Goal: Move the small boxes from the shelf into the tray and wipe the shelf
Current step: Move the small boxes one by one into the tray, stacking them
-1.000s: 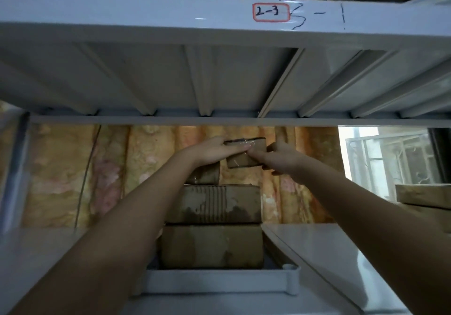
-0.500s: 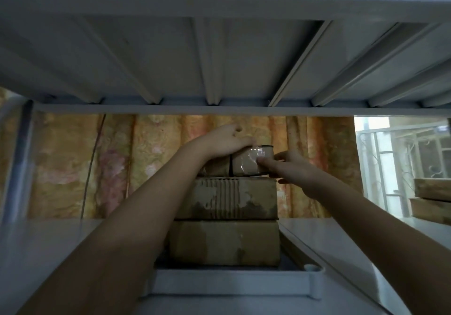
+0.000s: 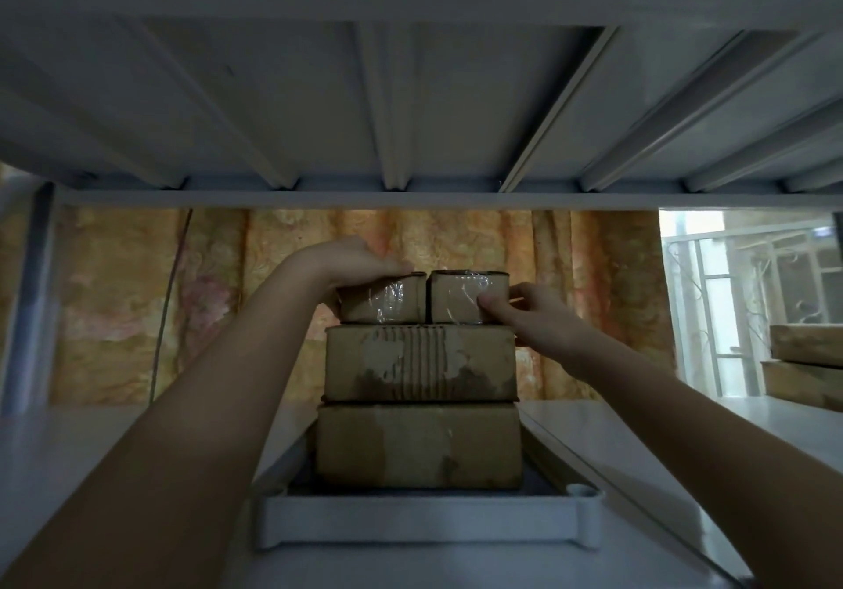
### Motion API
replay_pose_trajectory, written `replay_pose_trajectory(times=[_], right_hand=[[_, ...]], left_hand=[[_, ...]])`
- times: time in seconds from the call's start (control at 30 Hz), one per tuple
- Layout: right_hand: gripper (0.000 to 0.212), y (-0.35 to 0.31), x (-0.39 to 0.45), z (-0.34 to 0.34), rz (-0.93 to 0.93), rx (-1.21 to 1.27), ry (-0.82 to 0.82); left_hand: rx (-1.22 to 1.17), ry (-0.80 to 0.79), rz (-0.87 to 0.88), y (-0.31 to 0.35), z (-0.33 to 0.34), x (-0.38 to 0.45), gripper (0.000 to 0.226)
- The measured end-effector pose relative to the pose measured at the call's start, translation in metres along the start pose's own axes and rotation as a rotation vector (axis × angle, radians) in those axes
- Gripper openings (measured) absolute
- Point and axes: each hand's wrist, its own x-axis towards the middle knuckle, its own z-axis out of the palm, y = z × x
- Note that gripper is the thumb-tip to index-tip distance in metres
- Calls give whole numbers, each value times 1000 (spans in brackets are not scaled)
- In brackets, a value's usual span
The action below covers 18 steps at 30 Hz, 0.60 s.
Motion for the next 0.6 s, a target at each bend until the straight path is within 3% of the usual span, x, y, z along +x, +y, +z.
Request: replay_pose_trajectory(times=[0.2, 0.6], right_hand=[[62, 1, 0, 2, 4, 3, -14], [65, 0, -10, -1, 70, -33, -93]], left_hand=[[-33, -3, 36, -6, 4, -3, 44], [19, 45, 67, -3, 12, -5, 51]])
